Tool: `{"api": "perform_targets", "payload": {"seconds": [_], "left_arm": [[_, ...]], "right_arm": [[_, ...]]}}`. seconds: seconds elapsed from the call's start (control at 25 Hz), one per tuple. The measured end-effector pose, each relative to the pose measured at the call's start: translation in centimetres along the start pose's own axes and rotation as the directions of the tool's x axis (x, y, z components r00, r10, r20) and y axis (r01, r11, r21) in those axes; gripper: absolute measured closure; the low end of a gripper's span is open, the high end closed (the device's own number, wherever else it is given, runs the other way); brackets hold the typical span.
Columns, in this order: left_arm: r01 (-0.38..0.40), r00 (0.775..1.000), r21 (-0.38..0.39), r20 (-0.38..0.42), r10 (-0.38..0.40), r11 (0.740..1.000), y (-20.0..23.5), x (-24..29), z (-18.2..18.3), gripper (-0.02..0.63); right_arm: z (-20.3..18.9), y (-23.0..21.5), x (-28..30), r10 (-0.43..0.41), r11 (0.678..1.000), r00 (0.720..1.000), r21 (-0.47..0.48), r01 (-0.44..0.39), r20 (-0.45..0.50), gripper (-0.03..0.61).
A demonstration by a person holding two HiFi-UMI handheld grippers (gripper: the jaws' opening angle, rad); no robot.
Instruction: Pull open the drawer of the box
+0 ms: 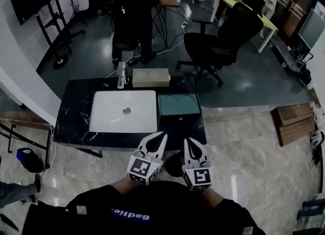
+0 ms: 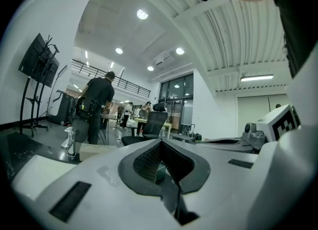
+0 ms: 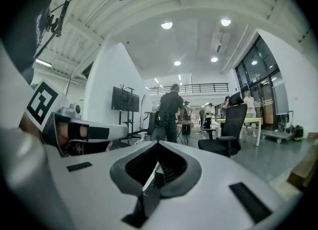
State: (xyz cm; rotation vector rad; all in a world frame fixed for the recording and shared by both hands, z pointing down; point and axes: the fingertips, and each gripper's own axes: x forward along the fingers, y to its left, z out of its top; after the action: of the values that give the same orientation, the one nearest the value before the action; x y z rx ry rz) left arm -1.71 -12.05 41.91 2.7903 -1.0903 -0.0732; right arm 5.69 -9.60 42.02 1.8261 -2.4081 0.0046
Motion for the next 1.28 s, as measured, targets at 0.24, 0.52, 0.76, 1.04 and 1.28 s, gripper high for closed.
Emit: {"api": "perform_targets", "payload": {"seconds": [0.24, 0.52, 0.76, 1.04, 1.28], "left_arm": [[0.032, 0.999, -0.012, -0.01, -0.032, 0.999, 2.2, 0.6, -0.4, 0.626], [0.021, 1.0, 0.002, -0.006, -0.021, 1.0, 3.0, 2.1, 0.1, 0.626], [-0.019, 1.0, 0.02, 0.003, 0.019, 1.0, 2.8, 4.2, 1.0, 0.626], [-0.042, 0.999, 0.032, -0.008, 0.043, 0.999, 2.0, 6.4, 1.2, 0.626], [-0.063, 0.998, 0.03, -0.016, 0.063, 0.998, 2.0, 7.4, 0.7, 0.626]], "right_arm": [[-0.7, -0.1, 1.5, -0.083, 0.996, 0.996, 0.017, 0.084, -0.044, 0.577], [-0.3, -1.1, 3.4, -0.068, 0.998, 0.997, 0.015, 0.069, -0.043, 0.577], [0.2, -3.5, 4.7, -0.032, 0.999, 0.999, 0.019, 0.033, -0.024, 0.577], [-0.5, -5.7, 6.2, -0.009, 1.0, 0.999, 0.0, 0.009, -0.045, 0.577], [-2.1, -6.7, 7.2, 0.004, 1.0, 0.996, 0.011, -0.003, -0.088, 0.577]]}}
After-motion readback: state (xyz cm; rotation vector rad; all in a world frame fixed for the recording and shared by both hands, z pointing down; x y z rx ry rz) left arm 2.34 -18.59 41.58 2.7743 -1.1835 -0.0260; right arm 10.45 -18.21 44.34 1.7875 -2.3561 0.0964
